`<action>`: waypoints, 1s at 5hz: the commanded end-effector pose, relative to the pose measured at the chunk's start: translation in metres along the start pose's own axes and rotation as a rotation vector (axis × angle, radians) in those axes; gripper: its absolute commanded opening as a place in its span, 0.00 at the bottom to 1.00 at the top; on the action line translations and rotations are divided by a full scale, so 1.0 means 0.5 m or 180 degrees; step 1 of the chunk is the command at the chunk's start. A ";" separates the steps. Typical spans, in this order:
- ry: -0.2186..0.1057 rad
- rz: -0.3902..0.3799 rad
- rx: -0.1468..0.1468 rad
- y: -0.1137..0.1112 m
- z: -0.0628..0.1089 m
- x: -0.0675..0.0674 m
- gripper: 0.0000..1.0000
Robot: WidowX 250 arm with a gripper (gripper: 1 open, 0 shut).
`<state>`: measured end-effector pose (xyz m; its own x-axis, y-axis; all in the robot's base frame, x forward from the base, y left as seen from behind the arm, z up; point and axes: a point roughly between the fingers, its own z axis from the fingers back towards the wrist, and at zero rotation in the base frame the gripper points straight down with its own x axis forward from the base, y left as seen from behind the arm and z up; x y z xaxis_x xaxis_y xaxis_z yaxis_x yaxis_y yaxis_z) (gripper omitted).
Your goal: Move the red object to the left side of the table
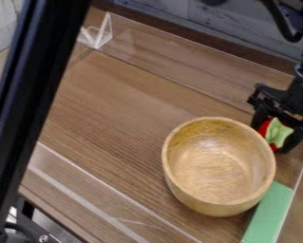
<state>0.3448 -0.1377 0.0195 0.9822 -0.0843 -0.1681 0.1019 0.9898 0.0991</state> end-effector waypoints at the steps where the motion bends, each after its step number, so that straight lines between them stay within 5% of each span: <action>1: -0.0058 -0.0022 -0.0019 -0.036 0.019 0.012 0.00; 2: -0.0039 -0.0203 -0.0004 -0.038 0.017 -0.005 0.00; 5: -0.0541 -0.0120 -0.0091 0.080 0.211 -0.110 0.00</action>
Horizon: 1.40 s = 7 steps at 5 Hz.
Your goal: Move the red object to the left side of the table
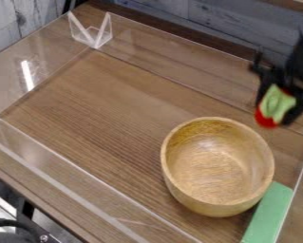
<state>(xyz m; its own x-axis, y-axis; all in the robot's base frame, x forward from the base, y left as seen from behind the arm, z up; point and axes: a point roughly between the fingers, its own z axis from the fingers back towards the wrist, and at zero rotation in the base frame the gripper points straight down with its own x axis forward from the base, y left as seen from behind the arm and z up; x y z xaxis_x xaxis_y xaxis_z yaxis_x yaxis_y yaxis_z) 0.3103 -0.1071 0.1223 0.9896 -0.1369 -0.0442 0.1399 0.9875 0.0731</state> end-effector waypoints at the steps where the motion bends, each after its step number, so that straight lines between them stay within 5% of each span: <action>1: -0.0161 0.0166 0.0011 0.065 0.066 -0.042 0.00; 3: -0.0110 0.0632 0.0034 0.203 0.093 -0.126 0.00; 5: -0.0051 0.0617 -0.0044 0.325 0.020 -0.192 0.00; 7: -0.0035 0.0731 -0.0045 0.393 -0.021 -0.212 0.00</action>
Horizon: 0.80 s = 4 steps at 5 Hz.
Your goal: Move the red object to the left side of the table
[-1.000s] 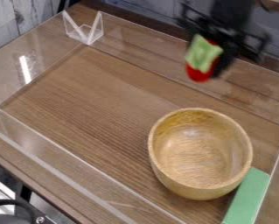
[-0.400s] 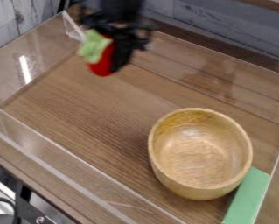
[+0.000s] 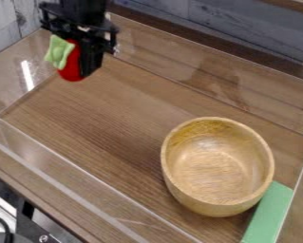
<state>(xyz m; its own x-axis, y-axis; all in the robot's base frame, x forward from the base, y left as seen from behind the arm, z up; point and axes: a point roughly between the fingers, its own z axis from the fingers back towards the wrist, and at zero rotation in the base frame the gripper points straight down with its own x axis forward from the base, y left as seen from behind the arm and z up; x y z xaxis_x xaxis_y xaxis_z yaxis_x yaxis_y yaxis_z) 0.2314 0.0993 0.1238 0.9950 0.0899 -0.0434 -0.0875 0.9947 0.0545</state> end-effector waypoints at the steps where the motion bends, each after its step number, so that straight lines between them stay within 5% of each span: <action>1: -0.0065 0.0104 0.0025 0.015 0.004 0.001 0.00; 2: -0.0047 0.0199 0.0012 0.024 -0.007 -0.001 0.00; 4: -0.0009 0.0460 -0.0007 -0.048 -0.055 -0.016 0.00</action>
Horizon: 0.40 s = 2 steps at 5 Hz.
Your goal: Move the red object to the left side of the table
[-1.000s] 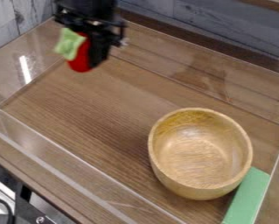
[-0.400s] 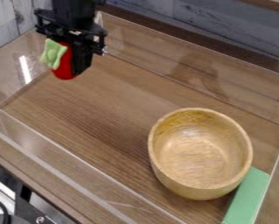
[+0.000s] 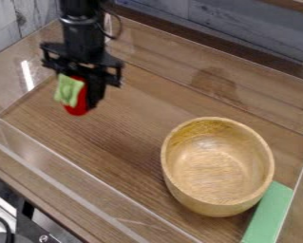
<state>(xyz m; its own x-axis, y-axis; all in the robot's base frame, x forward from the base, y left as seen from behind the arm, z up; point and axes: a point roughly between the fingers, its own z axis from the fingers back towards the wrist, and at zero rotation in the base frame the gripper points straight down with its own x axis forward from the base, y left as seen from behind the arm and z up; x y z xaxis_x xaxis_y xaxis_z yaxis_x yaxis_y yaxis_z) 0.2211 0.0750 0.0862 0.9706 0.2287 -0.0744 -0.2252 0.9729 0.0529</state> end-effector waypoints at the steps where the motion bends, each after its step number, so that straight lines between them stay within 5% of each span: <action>1: -0.0133 -0.0107 0.0028 0.032 -0.010 0.009 0.00; 2: -0.0133 -0.0199 0.0033 0.053 -0.031 0.013 0.00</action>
<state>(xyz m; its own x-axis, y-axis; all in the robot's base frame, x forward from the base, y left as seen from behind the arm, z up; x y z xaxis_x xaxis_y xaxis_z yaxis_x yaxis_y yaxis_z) 0.2180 0.0997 0.0655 0.9836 0.1690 -0.0631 -0.1660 0.9849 0.0493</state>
